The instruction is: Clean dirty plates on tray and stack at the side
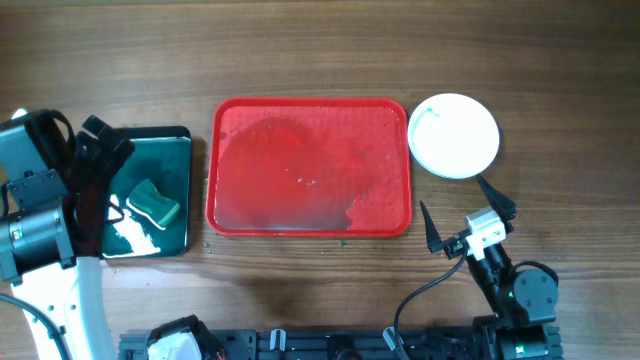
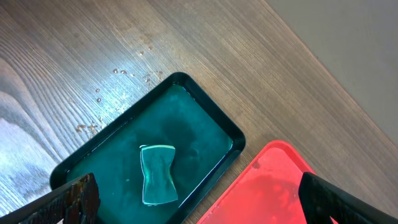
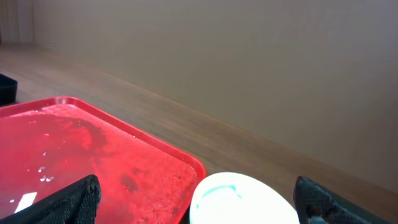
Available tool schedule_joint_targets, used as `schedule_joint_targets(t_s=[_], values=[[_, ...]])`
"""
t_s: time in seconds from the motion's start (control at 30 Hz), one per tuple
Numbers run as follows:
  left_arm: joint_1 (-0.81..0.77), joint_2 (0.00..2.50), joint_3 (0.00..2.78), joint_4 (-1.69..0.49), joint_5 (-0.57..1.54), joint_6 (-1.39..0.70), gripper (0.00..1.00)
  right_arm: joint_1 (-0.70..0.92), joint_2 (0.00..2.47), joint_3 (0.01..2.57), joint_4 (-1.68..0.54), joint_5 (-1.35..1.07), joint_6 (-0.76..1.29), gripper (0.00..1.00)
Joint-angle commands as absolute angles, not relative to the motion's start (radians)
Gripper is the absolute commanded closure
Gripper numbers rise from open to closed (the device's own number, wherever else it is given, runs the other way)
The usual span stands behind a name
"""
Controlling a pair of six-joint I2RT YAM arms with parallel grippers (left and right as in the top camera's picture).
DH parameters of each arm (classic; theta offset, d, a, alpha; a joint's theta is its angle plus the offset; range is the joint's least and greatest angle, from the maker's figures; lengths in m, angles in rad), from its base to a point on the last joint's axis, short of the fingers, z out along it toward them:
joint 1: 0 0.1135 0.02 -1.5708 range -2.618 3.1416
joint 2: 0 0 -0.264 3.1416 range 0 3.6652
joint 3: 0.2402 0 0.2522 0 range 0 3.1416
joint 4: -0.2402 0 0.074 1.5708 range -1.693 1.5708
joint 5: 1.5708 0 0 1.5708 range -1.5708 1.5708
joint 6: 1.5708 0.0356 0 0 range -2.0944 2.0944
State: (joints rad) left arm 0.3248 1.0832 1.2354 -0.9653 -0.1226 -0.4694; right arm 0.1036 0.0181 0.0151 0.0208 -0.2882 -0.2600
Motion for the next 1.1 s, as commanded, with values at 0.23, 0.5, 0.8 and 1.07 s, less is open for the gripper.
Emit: schedule_joint_targets(t_s=[0.23, 0.5, 0.8, 1.07], values=[[0.329, 1.081, 1.240, -0.963, -0.132, -0.482, 0.00, 0.099, 0.005, 0.006, 0.026, -0.307, -0.270, 0.00], [0.329, 1.066, 1.239, -0.981, -0.132, -0.462, 0.00, 0.099, 0.005, 0.006, 0.026, -0.307, -0.270, 0.00], [0.054, 0.633, 0.758, -0.448, -0.095, -0.383, 0.00, 0.099, 0.005, 0.006, 0.026, -0.307, -0.269, 0.00], [0.050, 0.163, 0.263, -0.135, 0.141, -0.081, 0.00, 0.099, 0.005, 0.006, 0.026, -0.307, -0.269, 0.00]])
